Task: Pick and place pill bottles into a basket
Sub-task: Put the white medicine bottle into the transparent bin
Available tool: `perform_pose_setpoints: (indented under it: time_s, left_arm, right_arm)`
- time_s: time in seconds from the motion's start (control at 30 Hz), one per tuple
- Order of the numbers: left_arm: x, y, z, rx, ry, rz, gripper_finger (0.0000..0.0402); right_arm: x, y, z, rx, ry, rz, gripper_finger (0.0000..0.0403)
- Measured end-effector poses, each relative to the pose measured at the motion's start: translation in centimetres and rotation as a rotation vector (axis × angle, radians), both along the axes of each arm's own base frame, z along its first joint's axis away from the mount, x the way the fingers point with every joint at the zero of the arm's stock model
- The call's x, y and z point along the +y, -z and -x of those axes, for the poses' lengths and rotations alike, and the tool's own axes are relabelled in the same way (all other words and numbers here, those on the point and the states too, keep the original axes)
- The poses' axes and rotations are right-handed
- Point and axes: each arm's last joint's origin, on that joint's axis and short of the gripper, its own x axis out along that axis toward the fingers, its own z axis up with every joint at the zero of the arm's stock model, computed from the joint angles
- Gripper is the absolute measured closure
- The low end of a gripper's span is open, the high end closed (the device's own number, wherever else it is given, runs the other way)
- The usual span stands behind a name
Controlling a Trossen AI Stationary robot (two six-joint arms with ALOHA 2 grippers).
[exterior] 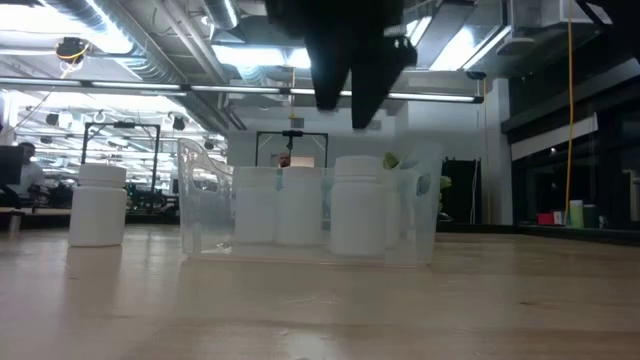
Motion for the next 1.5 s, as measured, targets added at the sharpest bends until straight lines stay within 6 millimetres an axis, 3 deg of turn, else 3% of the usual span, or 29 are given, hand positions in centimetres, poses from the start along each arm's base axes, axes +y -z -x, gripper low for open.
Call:
perform_pose_setpoints:
  time_s: [0.27, 0.47, 0.67, 0.83, 1.0, 1.23, 1.5]
  left_arm:
    - [0.1, 0.8, 0.2, 0.073, 0.004, -0.005, 0.0142]
    - [0.1, 2.9, 0.8, 0.239, 0.016, 0.109, 0.0142]
    - [-0.1, 7.5, 0.4, 0.394, -0.061, 0.188, 0.0142]
    - [-0.3, 12.1, -0.1, 0.49, -0.144, 0.233, 0.0142]
    - [-0.4, 14.8, -0.3, 0.511, -0.225, 0.348, 0.0142]
    - [-0.9, 16.7, -1.0, 0.44, -0.259, 0.56, 0.0142]
    - [-1.6, 17.2, -1.9, 0.275, -0.291, 0.707, 0.0142]
  right_arm:
    - [0.0, -5.3, 2.2, -0.118, 0.006, 0.196, 0.0115]
    - [1.0, -8.5, 4.8, -0.278, 0.048, 0.554, 0.0122]
    - [0.8, -11.1, 6.3, -0.371, 0.04, 0.67, 0.0124]
    - [-1.3, -13.6, 7.5, -0.386, 0.002, 0.775, 0.0124]
    - [-4.3, -15.9, 9.8, -0.349, -0.032, 0.857, 0.0124]
    - [-8.1, -16.3, 15.8, -0.389, -0.034, 0.838, 0.0124]
    - [-9.5, -14.5, 21.4, -0.861, -0.345, 0.597, 0.0124]
